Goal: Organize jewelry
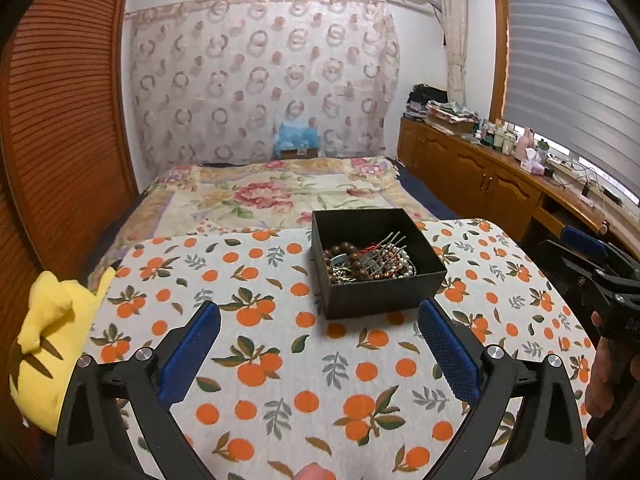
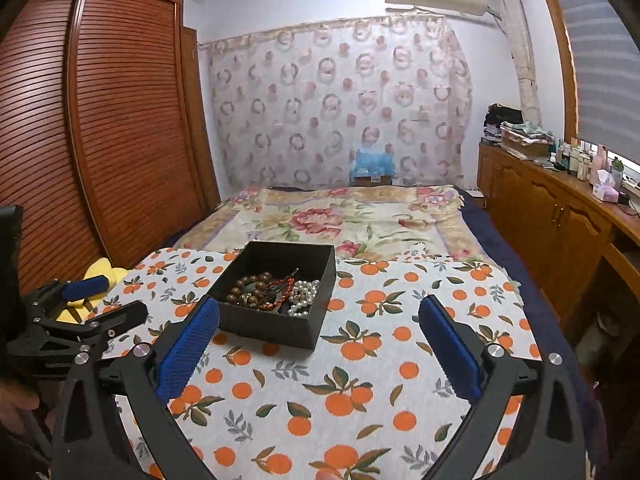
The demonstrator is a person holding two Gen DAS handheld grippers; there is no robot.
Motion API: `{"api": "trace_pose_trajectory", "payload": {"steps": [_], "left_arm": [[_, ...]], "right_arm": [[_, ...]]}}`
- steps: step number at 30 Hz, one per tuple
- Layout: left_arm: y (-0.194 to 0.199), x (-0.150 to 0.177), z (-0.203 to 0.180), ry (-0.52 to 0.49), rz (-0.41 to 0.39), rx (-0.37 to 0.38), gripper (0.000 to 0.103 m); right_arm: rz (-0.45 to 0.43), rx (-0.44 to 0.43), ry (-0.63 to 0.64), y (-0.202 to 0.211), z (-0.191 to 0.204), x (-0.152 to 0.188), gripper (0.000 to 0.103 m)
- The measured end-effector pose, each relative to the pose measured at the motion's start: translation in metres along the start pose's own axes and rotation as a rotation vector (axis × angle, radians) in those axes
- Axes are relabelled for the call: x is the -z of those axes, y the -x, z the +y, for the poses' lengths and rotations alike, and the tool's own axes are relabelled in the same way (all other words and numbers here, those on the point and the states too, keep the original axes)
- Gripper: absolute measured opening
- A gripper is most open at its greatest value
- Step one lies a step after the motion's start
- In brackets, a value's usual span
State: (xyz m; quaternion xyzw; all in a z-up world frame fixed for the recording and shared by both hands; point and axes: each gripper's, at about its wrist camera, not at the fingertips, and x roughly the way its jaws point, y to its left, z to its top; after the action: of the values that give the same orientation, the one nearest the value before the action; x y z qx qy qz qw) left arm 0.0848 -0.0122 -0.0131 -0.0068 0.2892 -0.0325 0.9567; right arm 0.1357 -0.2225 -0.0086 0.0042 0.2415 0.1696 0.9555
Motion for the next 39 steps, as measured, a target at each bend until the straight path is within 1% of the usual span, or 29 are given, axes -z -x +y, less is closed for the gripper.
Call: {"api": "trace_pose_trajectory", "payload": {"steps": [8, 13, 16, 39], "left_arm": [[0.018, 0.005, -0.002, 0.004, -0.019, -0.017, 0.095], [0.022, 0.006, -0.003, -0.005, -0.03, -0.034, 0.095], [0.023, 0.007, -0.001, 0.008, -0.033, -0.029, 0.095], [0.023, 0.008, -0.001, 0.011, -0.032, -0.027, 0.095]], "right_arm": [[-0.003, 0.004, 0.004, 0.01, 0.001, 0.014, 0.101], [-0.015, 0.005, -0.004, 0.015, 0.0, 0.014, 0.101], [-0.015, 0.01, -0.001, 0.015, 0.0, 0.015, 0.101], [-0.014, 0.011, -0.002, 0.016, -0.002, 0.015, 0.101]]}}
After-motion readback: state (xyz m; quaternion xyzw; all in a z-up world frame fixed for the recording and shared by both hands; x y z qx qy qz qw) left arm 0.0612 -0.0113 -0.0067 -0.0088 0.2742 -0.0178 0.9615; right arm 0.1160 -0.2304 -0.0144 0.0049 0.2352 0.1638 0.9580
